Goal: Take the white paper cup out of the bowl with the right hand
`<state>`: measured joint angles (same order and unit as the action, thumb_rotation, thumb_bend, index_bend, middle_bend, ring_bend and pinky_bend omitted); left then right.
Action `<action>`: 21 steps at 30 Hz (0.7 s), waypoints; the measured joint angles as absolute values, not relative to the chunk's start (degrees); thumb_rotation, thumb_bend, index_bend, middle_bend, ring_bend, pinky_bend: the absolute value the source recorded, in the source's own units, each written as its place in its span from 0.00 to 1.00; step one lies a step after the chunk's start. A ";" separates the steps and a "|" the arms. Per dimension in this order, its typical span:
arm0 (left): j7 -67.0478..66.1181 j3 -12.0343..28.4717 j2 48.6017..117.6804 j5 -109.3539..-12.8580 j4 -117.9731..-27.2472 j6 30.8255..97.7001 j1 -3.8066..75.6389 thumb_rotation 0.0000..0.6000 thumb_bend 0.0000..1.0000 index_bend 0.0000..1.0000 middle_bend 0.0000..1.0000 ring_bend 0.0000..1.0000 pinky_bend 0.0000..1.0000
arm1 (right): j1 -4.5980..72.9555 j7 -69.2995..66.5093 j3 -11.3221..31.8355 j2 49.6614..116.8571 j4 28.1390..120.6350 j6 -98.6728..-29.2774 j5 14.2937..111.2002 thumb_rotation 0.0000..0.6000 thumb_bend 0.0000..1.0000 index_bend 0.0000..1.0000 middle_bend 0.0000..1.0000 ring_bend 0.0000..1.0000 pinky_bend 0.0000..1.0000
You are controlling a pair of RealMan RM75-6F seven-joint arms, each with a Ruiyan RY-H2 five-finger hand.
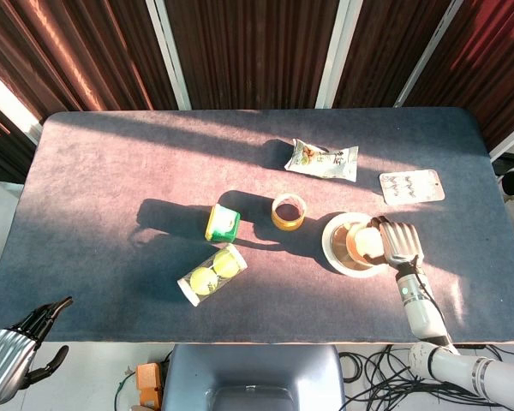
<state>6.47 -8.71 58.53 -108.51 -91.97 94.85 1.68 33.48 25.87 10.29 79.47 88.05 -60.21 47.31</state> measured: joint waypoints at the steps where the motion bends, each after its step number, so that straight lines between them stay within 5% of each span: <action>1: 6.48 -8.71 58.53 -108.53 -91.97 94.86 1.68 1.00 0.38 0.07 0.20 0.22 0.55 | 33.52 25.75 10.25 79.53 87.91 -60.03 47.36 1.00 0.15 0.44 0.36 0.54 0.70; 11: 6.98 -8.68 58.47 -108.36 -91.80 95.06 1.61 1.00 0.37 0.07 0.20 0.22 0.55 | 33.33 24.27 9.90 80.01 87.06 -60.09 49.17 1.00 0.23 0.63 0.47 0.67 0.80; 21: 6.81 -8.70 58.45 -108.37 -91.99 94.81 1.69 1.00 0.37 0.07 0.20 0.22 0.55 | 31.39 22.35 10.83 79.30 91.09 -67.66 55.08 1.00 0.23 0.64 0.47 0.67 0.80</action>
<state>6.81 -8.70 58.45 -108.37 -91.99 94.81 1.69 31.39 22.35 10.83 79.30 91.09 -67.66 55.08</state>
